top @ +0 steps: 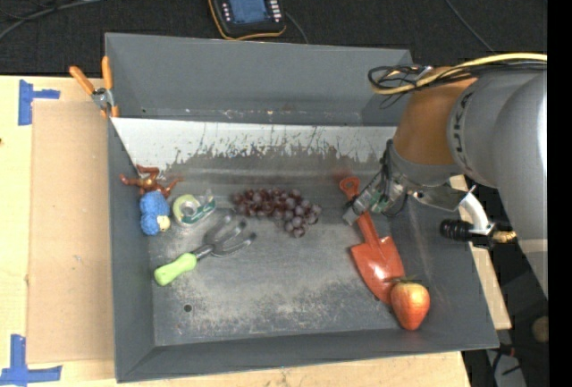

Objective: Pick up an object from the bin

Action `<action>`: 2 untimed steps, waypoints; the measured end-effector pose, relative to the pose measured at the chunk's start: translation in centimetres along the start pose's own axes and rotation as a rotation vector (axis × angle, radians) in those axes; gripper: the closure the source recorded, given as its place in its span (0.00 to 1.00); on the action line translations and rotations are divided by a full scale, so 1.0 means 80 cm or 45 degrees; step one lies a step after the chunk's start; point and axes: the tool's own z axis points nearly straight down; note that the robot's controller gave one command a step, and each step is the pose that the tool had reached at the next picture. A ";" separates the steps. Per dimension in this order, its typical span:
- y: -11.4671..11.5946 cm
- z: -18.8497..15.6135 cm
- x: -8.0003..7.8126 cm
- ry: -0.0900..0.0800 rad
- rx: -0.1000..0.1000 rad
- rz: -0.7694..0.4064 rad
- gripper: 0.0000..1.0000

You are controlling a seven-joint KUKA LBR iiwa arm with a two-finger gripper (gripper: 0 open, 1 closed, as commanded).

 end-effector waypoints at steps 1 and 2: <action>-0.002 -0.021 0.001 0.005 0.004 -0.001 1.00; 0.000 -0.048 0.000 0.001 -0.001 -0.003 1.00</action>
Offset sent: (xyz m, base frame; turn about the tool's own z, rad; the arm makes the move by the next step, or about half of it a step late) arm -0.0014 0.0003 0.0294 -0.0011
